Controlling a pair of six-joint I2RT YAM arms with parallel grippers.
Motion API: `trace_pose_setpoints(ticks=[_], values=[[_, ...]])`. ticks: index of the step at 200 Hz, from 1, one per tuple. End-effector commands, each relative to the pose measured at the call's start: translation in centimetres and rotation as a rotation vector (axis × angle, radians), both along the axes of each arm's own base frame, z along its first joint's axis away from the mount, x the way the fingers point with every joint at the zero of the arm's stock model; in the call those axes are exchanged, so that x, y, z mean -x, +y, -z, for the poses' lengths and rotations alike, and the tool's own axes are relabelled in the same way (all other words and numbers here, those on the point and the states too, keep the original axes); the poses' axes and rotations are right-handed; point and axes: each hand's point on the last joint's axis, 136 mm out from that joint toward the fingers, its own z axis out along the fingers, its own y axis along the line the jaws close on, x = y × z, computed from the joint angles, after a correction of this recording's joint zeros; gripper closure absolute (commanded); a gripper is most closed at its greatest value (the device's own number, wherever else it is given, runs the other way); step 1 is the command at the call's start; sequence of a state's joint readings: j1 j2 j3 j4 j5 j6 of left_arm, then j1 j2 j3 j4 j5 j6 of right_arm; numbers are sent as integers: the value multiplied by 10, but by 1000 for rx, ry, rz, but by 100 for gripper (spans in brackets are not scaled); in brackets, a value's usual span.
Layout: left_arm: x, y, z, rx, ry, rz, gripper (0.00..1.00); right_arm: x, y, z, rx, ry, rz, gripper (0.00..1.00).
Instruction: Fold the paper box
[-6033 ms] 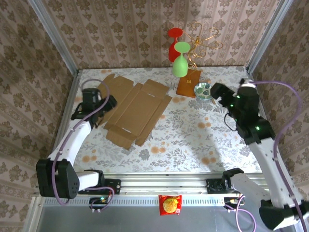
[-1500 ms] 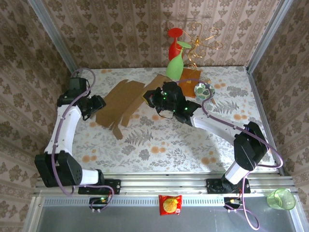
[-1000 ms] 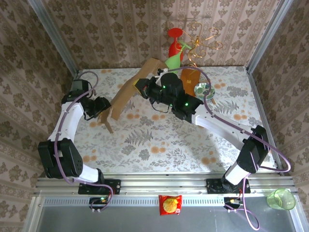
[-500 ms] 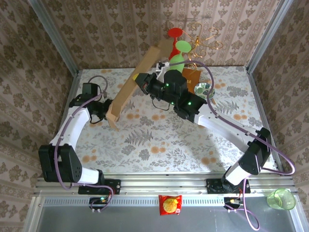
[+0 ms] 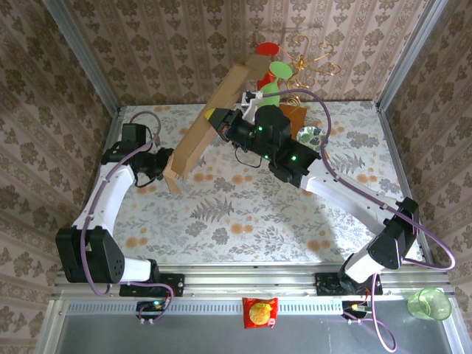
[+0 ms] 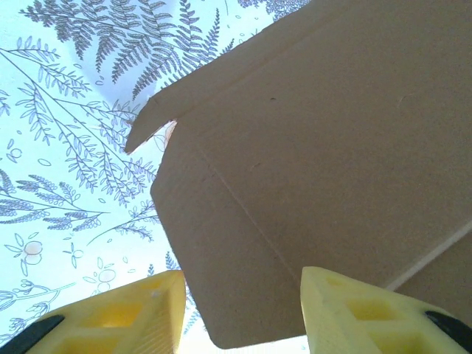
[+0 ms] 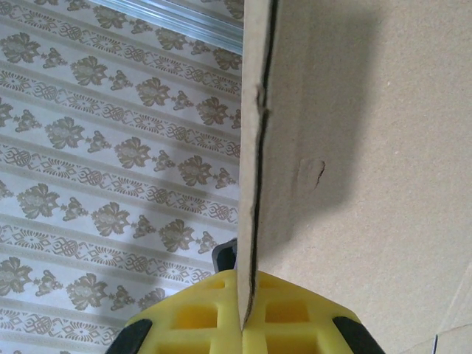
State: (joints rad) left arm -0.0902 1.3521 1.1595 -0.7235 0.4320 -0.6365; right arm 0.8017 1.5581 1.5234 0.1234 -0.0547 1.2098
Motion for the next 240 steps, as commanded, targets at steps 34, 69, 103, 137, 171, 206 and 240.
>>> trace_pose_setpoints(ticks=[34, 69, 103, 137, 171, 206, 240], values=[[4, 14, -24, -57, -37, -35, 53, 21, -9, -51, -9, -143, 36, 100], [7, 25, -32, -88, -53, -64, 53, 45, -21, -83, 64, -256, 83, 100], [12, 50, -52, -145, -94, -146, 52, 63, -27, -108, 87, -286, 111, 100], [15, 72, -84, -202, -144, -228, 51, 50, -7, -98, 95, -154, 106, 100], [22, 93, -113, -270, -175, -315, 49, 12, 37, -54, 116, 30, 105, 100], [42, 120, -145, -335, -220, -434, 46, -25, 80, 3, 84, 163, 108, 100], [51, 122, -172, -319, -264, -457, 46, -46, 102, 38, 8, 255, 160, 100]])
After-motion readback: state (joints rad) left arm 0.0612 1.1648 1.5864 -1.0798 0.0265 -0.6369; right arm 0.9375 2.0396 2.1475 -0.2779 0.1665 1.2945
